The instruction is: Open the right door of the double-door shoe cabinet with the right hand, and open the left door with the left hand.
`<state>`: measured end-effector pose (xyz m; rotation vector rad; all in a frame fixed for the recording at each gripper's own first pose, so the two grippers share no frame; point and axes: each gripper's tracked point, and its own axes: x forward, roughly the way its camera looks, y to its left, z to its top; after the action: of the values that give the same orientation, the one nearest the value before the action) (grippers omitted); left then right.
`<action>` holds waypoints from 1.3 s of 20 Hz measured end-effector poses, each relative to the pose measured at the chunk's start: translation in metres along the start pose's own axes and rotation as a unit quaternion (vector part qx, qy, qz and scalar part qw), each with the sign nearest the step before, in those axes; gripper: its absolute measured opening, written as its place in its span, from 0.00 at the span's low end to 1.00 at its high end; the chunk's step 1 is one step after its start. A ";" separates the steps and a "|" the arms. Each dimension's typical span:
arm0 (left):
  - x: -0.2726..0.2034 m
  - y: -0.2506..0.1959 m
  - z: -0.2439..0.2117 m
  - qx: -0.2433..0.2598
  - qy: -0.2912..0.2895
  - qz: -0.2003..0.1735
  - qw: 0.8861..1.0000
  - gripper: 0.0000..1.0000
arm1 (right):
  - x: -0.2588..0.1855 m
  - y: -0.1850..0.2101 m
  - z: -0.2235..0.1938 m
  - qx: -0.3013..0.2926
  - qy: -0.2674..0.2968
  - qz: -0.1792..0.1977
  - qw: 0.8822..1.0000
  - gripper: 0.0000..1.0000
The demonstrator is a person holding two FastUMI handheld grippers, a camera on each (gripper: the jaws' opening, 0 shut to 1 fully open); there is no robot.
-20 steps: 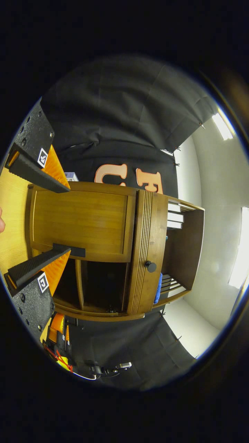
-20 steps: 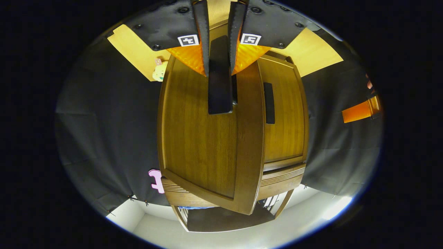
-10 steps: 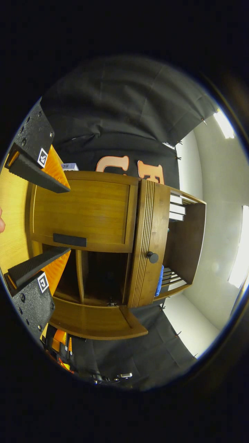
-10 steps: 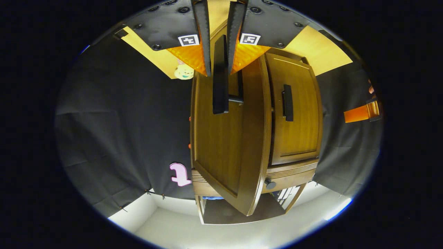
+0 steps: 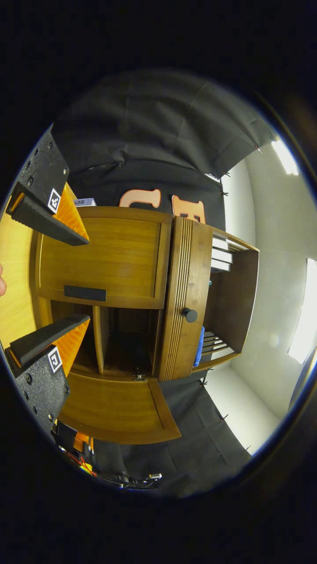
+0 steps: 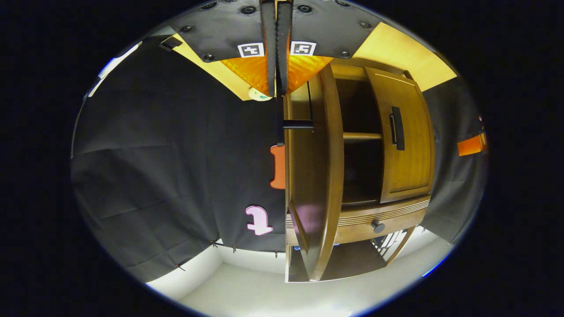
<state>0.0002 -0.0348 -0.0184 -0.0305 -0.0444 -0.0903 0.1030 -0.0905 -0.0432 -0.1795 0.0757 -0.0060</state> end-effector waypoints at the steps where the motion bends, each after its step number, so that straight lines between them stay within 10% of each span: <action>1: 0.000 0.002 -0.001 0.000 0.001 0.002 1.000 0.94 | 0.000 0.001 -0.001 0.000 0.000 0.007 1.000 0.08; 18: -0.005 0.030 -0.001 -0.007 0.006 0.035 0.999 0.92 | 0.005 0.012 -0.003 0.034 0.020 0.116 0.992 0.10; 26: -0.003 0.024 -0.006 -0.009 0.011 0.025 1.000 0.94 | -0.006 -0.003 -0.014 0.036 0.046 0.055 0.997 0.10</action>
<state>0.0001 -0.0110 -0.0253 -0.0482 -0.0207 -0.0417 0.0956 -0.0960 -0.0559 -0.1019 0.1778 0.0916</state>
